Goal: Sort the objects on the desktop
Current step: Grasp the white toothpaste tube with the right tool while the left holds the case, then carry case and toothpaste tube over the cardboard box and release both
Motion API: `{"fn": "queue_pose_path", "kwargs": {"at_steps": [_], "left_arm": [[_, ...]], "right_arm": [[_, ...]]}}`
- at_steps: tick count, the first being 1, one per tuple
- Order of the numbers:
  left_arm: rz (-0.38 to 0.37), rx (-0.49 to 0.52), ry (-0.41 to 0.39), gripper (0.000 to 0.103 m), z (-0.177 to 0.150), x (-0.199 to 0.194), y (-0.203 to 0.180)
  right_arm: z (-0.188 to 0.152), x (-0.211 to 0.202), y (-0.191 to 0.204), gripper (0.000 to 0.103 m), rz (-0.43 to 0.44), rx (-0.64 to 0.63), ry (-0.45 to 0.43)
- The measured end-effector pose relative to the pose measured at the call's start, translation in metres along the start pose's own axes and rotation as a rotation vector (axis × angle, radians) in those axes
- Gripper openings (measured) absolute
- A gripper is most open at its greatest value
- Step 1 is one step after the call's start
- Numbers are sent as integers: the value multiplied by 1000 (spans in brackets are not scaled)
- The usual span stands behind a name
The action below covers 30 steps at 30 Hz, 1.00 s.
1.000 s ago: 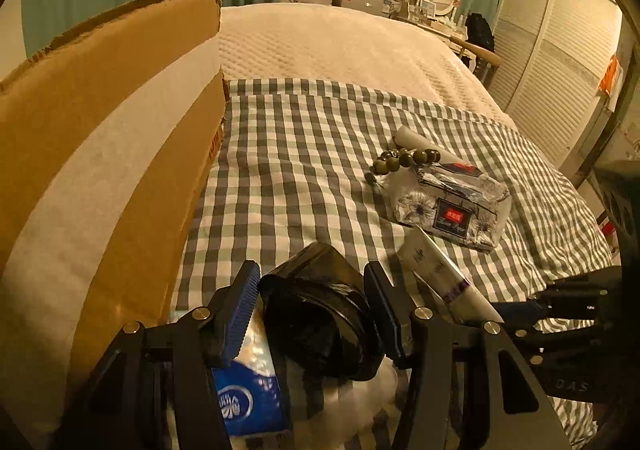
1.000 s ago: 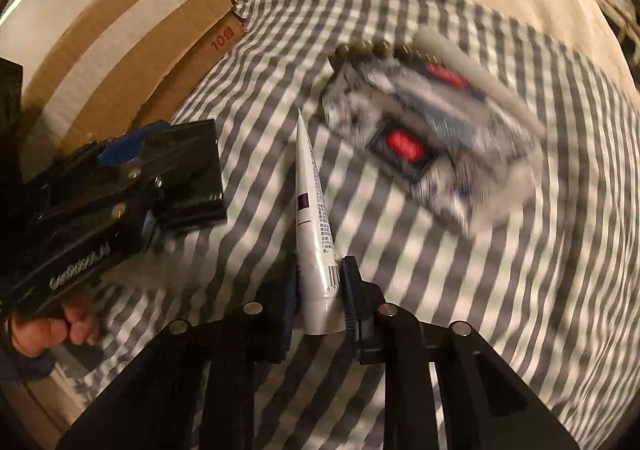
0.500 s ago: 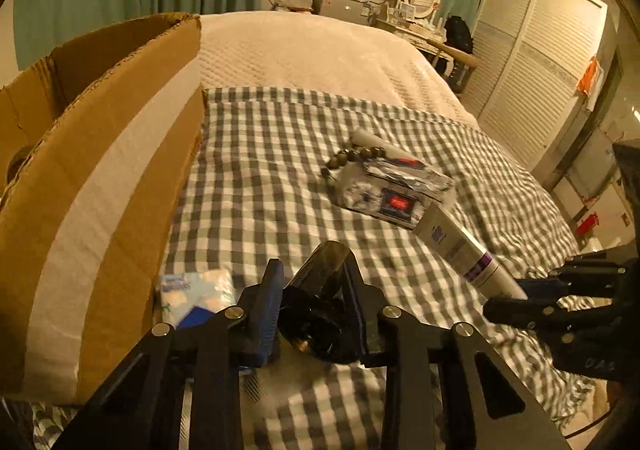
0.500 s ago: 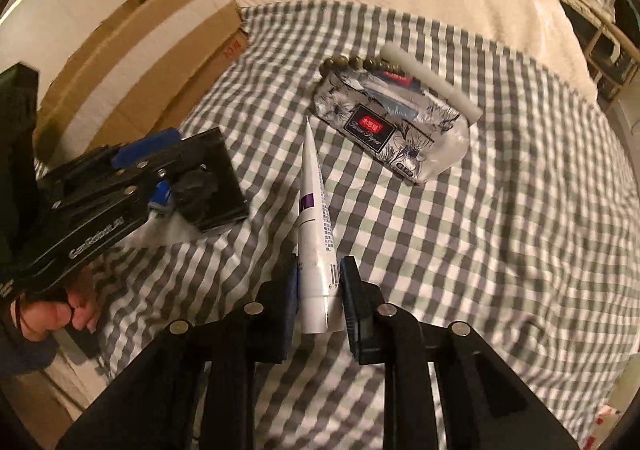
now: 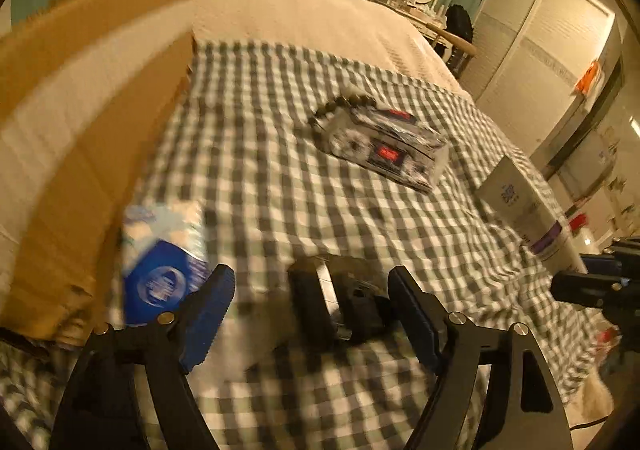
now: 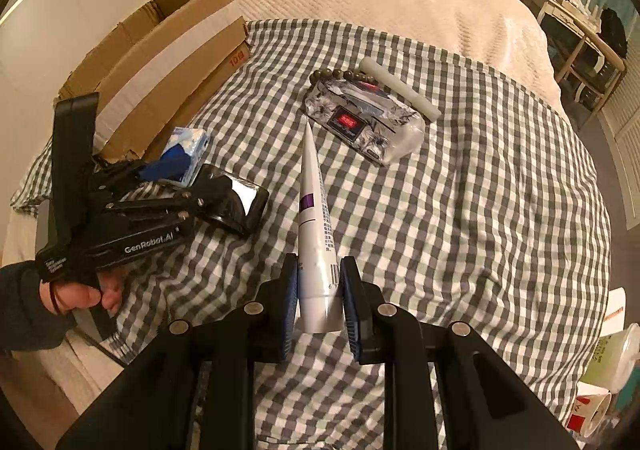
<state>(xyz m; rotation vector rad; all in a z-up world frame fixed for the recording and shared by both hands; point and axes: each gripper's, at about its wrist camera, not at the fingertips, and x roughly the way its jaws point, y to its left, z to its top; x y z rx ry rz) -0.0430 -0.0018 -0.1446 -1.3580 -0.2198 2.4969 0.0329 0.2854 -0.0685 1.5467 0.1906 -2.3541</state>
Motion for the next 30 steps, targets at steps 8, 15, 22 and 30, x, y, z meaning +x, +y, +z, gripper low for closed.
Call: {"fn": "queue_pose_path", "kwargs": {"at_steps": [8,15,22,30], "left_arm": [[25,118,22,69,-9,18,-28],[29,130,-7,67,-9,14,-31],[41,186,-90,67,2,-18,-39],[9,168,-193,67,37,-73,-31]], "right_arm": [[-8,10,-6,20,5,-7,14],[-12,18,-11,20,27,7,30],[-14,16,-14,20,41,28,43],[4,-27,-15,20,-23,69,18]]}}
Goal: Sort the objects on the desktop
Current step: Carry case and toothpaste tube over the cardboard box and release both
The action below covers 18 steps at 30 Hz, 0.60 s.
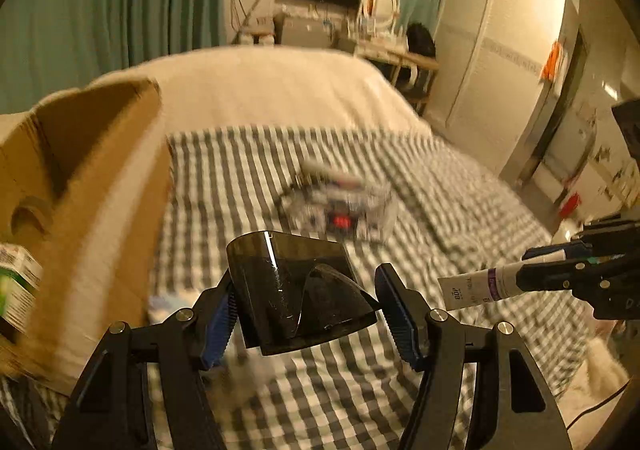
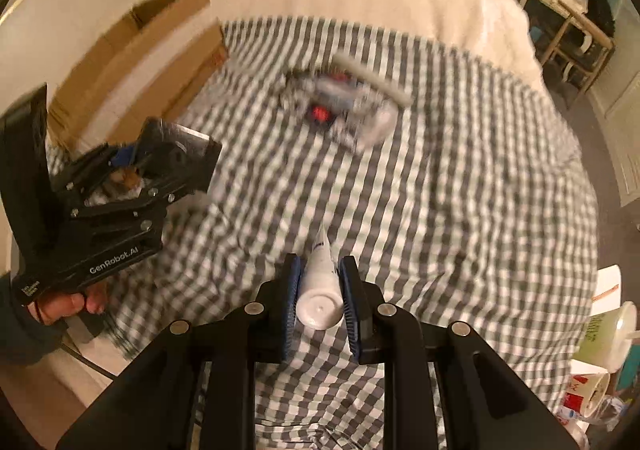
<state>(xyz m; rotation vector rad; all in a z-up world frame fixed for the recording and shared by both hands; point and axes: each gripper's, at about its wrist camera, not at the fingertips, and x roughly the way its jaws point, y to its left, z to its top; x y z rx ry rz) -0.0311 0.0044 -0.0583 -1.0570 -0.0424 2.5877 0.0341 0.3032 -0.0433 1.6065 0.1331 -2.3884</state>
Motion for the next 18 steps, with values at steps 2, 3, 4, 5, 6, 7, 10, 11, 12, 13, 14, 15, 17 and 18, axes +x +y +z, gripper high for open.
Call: {"fn": "queue_pose_path", "kwargs": {"at_steps": [2,3,4,5,6,7,10,11,12,13,14,15,17,18], "left_arm": [[26,-5,-32,67,11,-15,10],[37,-17,-45,67,19,-25,18],[42,-35,-51,67,25,-33,26],[43,-53,-52,67,29,-40,33],[48,-79,-53,67,37,-50,45],[57,-95,-56,67,42,-58,53],[105,-119,-73,68,58,-84,79],[128,-120,-75,68,63,-91,86],[167,-123,-65,68,71,-98,97],[194,-131,-48,68,76,-102,104],[218,-142,-27,68,81,-105,112],[250,-164,1,68,88,-110,122],[287,-188,41,68,97,-114,135],[302,-207,54,68,99,-114,142]], "right_arm": [[7,-19,8,20,-14,-12,-30],[12,-29,14,20,-17,-19,-46],[15,-37,19,20,-14,-23,-60],[20,-45,26,20,-7,-27,-75],[26,-55,35,20,5,-32,-96],[31,-62,45,20,14,-43,-115],[53,-79,83,20,55,-86,-166],[62,-85,99,20,82,-102,-180],[72,-88,114,20,102,-118,-195],[81,-90,127,20,116,-137,-205],[92,-92,144,20,131,-158,-217],[104,-93,160,20,145,-176,-233],[129,-90,190,20,166,-193,-259],[138,-88,199,20,172,-193,-265]]}}
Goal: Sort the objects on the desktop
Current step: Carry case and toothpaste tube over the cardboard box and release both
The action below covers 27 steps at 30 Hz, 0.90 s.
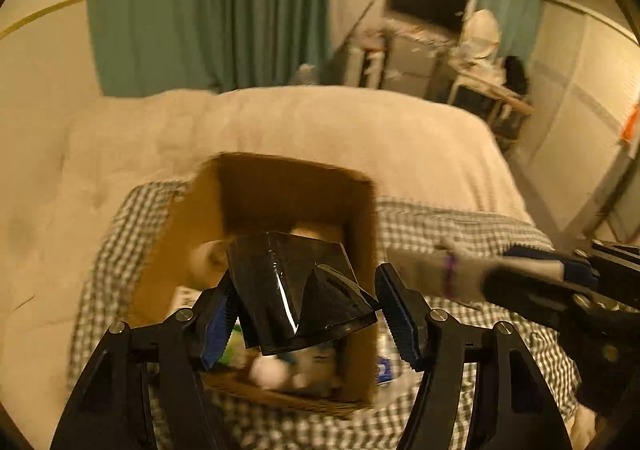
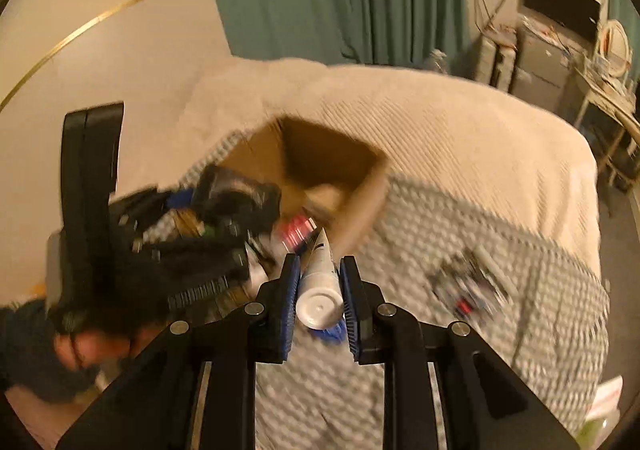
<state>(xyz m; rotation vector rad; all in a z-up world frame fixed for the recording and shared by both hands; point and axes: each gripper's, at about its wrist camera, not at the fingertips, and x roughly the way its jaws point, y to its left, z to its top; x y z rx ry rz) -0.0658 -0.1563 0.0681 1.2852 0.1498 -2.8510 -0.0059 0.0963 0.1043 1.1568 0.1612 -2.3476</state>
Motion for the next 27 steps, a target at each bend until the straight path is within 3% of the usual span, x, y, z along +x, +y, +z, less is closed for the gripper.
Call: {"fn": "queue_pose_path", "kwargs": {"at_steps": [3,5,7,12,18,19,21,22,27], "left_arm": [[91,-20,36,68,5,12,7],[114,-30,14,68,-2,21,16],[107,-67,-16,68,-16,29,28],[107,-29,40,68,-41,62,46],[99,-68,40,72,-40,72,60],[99,-61,37,75,-40,72,59],[116,-39,32,91,-40,68,54],[120,-30,25,92,-41,68,53],[113,13,-8,93,-36,54,39]], "right_arm": [[31,27,17,19,35,35,-19],[40,42,20,19,33,60,-33],[42,60,19,19,44,96,-37],[28,94,8,20,62,137,-2],[20,110,-11,20,70,138,-9],[20,109,-15,25,77,147,-17],[18,109,-18,46,91,144,-31],[18,107,-19,56,84,140,-44],[14,89,-21,56,50,123,-94]]}}
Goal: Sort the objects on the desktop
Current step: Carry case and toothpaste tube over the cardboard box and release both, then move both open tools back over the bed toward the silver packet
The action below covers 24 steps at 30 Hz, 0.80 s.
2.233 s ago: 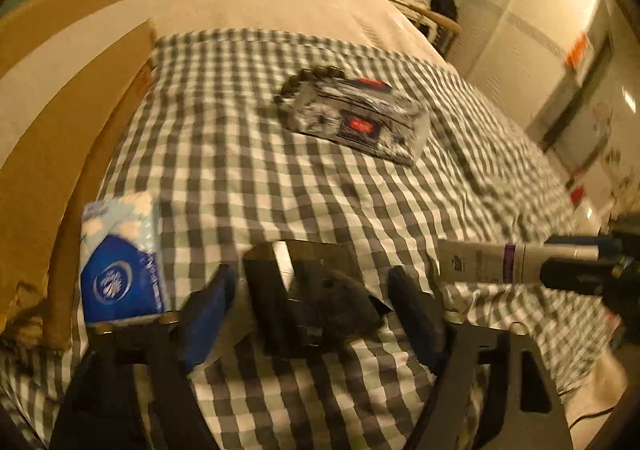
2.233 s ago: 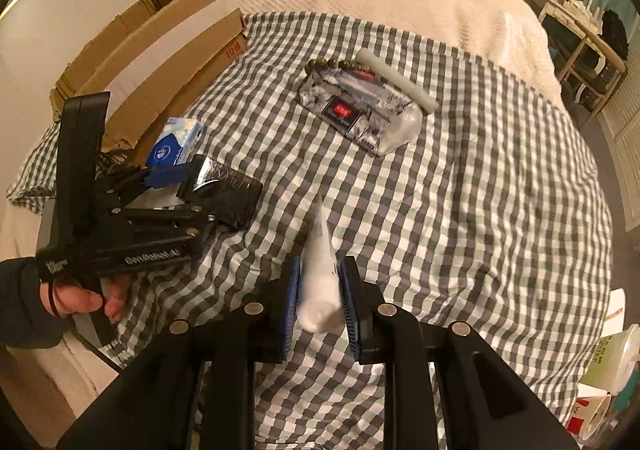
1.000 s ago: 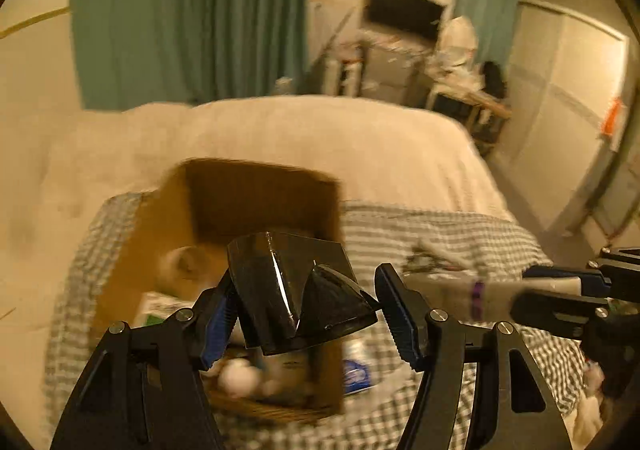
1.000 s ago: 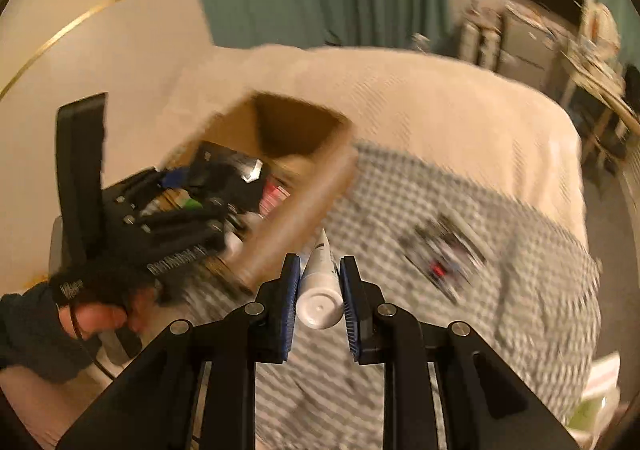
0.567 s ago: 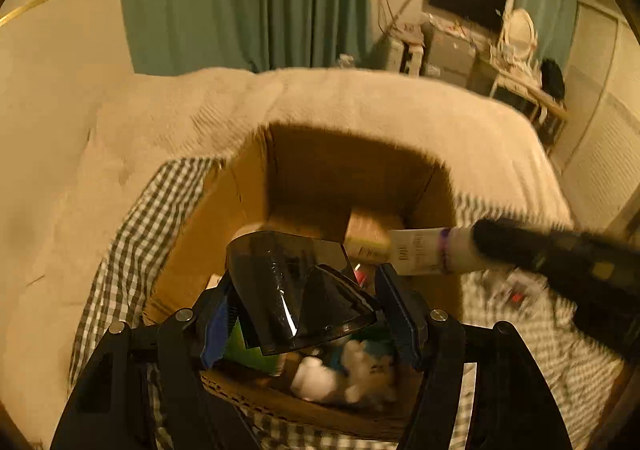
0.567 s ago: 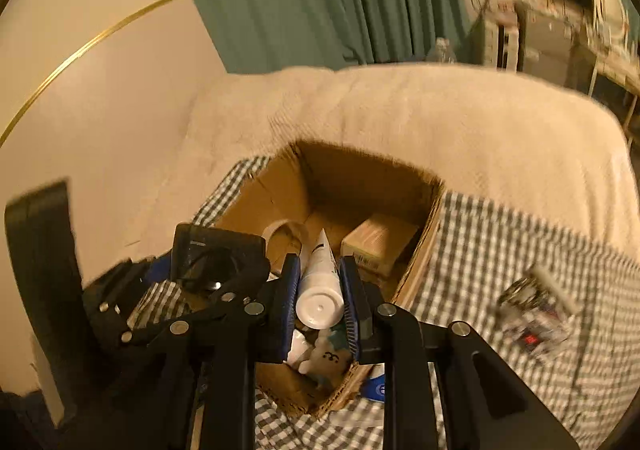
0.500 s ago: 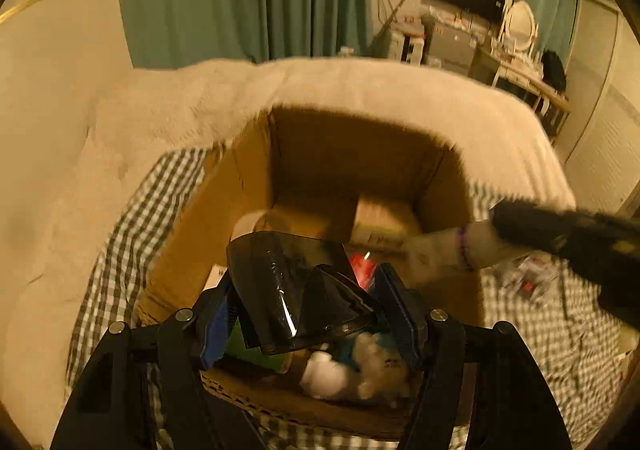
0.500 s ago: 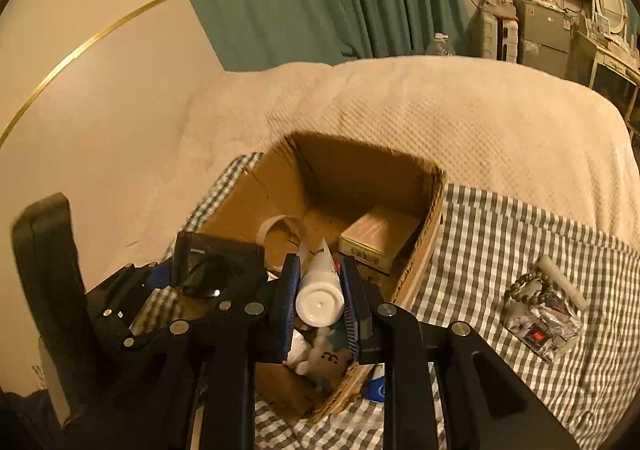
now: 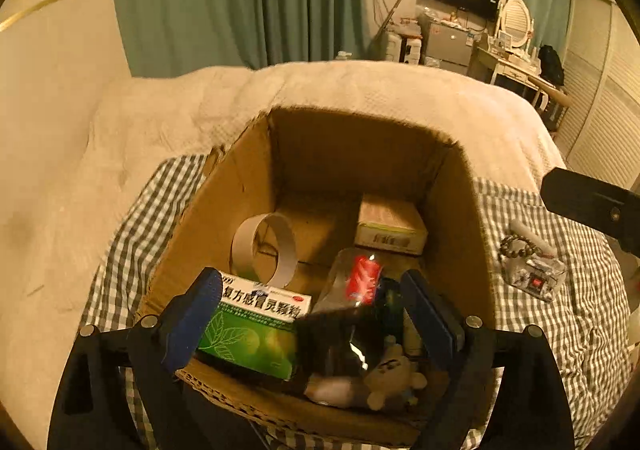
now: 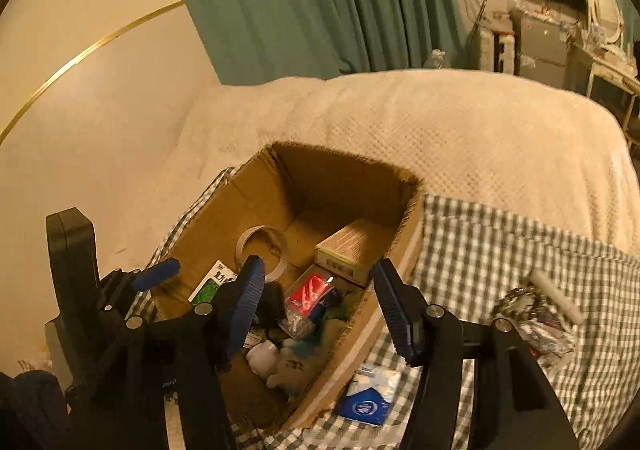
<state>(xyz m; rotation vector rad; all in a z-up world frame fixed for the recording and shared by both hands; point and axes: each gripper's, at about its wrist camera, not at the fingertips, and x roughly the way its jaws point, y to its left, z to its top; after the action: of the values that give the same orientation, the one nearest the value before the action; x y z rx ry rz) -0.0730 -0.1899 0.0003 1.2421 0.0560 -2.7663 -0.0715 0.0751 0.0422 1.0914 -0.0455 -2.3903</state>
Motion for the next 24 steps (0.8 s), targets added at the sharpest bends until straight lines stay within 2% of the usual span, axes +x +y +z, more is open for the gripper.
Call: {"fn": "queue_pose_path", "kwargs": {"at_steps": [11,16,24], "left_arm": [[-54,65,-119,93,16,-58,-69],[-87,107,-157,95,15,-78,-110],[-132,195,-174,95,8,-88,-179]], "right_arm": [[-14,-89,-26,56,-170,-30,-87],[-31,-131,-44,56,-248,-26,-94],[-62,-178,-91,56,-328,36,-82]]}}
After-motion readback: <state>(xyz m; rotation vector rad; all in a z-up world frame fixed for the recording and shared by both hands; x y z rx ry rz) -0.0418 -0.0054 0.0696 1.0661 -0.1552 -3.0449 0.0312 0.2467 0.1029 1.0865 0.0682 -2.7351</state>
